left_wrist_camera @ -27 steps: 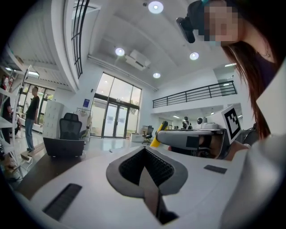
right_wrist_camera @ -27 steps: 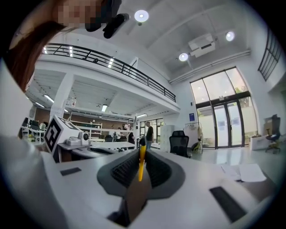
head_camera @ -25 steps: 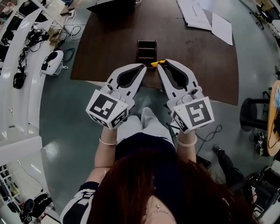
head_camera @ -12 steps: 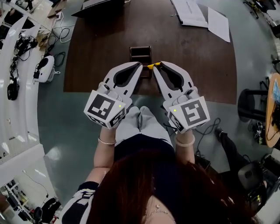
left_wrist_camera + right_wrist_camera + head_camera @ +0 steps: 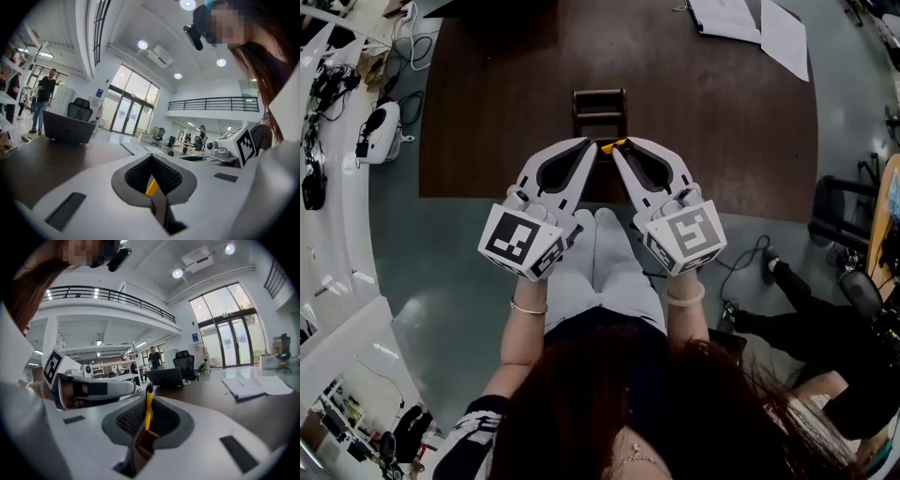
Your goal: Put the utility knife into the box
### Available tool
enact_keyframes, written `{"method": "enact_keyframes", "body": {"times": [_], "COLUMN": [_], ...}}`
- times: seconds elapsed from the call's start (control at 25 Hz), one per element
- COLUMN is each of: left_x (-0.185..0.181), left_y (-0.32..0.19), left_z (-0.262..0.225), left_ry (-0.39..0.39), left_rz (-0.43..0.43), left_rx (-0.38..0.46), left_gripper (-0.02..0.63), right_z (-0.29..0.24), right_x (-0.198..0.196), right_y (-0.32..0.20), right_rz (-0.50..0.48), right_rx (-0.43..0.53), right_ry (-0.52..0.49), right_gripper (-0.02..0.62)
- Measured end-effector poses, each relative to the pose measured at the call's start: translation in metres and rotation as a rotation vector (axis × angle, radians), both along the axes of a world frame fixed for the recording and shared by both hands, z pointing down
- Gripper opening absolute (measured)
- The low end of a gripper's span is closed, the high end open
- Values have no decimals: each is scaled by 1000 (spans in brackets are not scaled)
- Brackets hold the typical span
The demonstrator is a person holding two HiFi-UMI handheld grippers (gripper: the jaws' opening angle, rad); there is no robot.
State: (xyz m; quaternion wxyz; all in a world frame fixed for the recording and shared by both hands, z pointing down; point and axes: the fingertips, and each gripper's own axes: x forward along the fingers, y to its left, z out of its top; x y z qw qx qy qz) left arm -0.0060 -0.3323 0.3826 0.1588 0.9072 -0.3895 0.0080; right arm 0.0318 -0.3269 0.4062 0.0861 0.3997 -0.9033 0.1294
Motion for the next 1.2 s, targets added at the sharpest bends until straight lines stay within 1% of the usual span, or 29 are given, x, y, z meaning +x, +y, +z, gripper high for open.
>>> {"method": "enact_keyframes", "body": {"times": [0.28,0.48,0.68,0.8,0.96,1.08,1.2], "left_x": [-8,-3,-4,-7,-6,-2,-5], "left_y": [-7,-5,-1,0,4,8,12], "left_z": [53,79,101,111,115,116,115], "left_ry": [1,2,5,5,9,6,2], "left_rz": [-22,-24,-29,-25,-22,-17,-13], "left_rx": [-81,-130,-168,-191,-199,-197,-185], "left_gripper": [0,0,1,1,0,1,1], "right_z": [68,95,118,128,132,133,128], "right_x": [-10,-11,-14,-22,-25,-21,-22], "right_y": [-4,-5,-2,-2,1,3,3], "right_rz": [17,24,8,-1,-11,-10,-2], "right_rx": [-91,-117,-123,-126,-122,-123,-111], "right_ry": [59,72,138,148,161,149,138], "right_gripper": [54,54,54,54,54,55,55]}}
